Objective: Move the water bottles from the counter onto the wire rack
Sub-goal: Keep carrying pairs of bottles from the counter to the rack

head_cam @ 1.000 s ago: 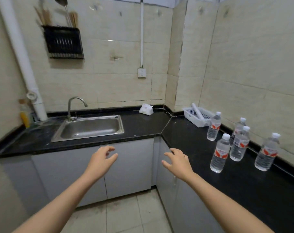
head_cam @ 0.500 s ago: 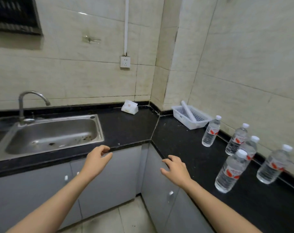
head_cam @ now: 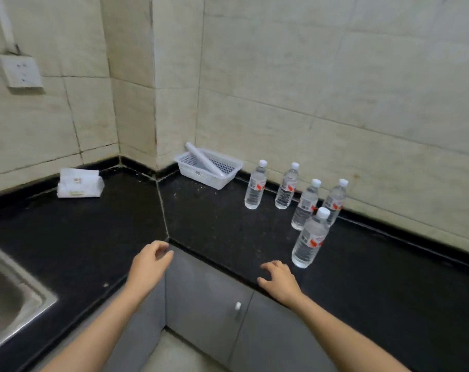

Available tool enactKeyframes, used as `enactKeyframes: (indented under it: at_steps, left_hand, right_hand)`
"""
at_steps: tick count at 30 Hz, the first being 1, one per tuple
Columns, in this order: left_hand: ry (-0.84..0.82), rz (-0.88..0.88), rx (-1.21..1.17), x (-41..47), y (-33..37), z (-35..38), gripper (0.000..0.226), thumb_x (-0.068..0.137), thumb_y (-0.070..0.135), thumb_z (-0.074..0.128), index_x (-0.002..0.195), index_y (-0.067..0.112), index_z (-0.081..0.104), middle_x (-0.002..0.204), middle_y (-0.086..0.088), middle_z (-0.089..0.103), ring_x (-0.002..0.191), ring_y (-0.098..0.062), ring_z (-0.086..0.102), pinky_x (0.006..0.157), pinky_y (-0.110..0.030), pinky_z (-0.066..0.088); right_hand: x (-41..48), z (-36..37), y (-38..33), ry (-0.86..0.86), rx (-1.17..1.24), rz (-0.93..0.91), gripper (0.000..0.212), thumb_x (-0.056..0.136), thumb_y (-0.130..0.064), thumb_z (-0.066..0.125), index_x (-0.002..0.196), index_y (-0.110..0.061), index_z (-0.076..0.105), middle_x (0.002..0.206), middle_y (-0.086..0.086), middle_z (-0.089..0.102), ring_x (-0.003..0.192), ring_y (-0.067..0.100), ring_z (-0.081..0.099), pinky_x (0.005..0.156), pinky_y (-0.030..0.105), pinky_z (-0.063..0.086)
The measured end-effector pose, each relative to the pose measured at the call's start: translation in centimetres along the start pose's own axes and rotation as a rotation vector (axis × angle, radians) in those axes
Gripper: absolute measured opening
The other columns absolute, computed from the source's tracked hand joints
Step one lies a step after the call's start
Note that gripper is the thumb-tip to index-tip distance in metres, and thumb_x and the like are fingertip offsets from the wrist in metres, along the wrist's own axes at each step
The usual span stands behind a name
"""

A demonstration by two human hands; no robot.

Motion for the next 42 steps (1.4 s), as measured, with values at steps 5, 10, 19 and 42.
enactKeyframes:
  at_steps: [5,10,19,42]
  left_hand:
    - [-0.222,0.003,-0.085,2.4,-0.1,7.1,0.026,0.085,0.008,0.059,0.109,-0.002,0.060,0.111,-0.019,0.063,0.105,-0.030,0.058,0.087,-0.032,0.041]
    - [-0.345,0.042,-0.096,5.1,1.1,10.9,0.024,0.085,0.009,0.060,0.107,0.000,0.060,0.110,-0.017,0.062,0.096,-0.025,0.056,0.082,-0.029,0.039]
    - [-0.253,0.114,0.025,17.3,3.3,10.2,0.024,0.084,0.009,0.060,0.107,0.003,0.062,0.105,-0.011,0.062,0.090,-0.019,0.052,0.080,-0.027,0.035]
    - [-0.606,0.081,0.081,32.9,7.7,31.2,0.082,0.075,0.021,0.072,0.140,0.007,0.025,0.141,-0.024,0.037,0.130,-0.038,0.034,0.106,-0.046,0.030]
  right_hand:
    - [-0.7,-1.0,5.3,0.105,0.105,0.267,0.049,0.085,-0.031,0.056,0.131,-0.015,0.046,0.136,0.009,0.045,0.126,0.025,0.039,0.102,0.032,0.036]
    - [0.5,-2.1,9.9,0.250,0.317,0.455,0.060,0.083,-0.029,0.061,0.135,-0.011,0.038,0.136,0.015,0.044,0.128,0.029,0.040,0.103,0.036,0.037]
    - [10.2,-3.4,13.1,0.632,0.892,0.522,0.095,0.061,-0.004,0.082,0.139,-0.008,0.027,0.135,0.016,0.045,0.122,0.032,0.047,0.104,0.049,0.038]
    - [19.3,-4.4,10.0,0.869,0.805,0.795,0.050,0.062,-0.018,0.077,0.093,-0.031,0.041,0.096,-0.001,0.060,0.083,0.020,0.058,0.071,0.032,0.045]
Point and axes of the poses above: each hand's wrist, its own x-axis towards the middle knuckle, its own z-axis out of the palm, y = z × x, the point moved 4 cm from there along x, towards the middle knuckle
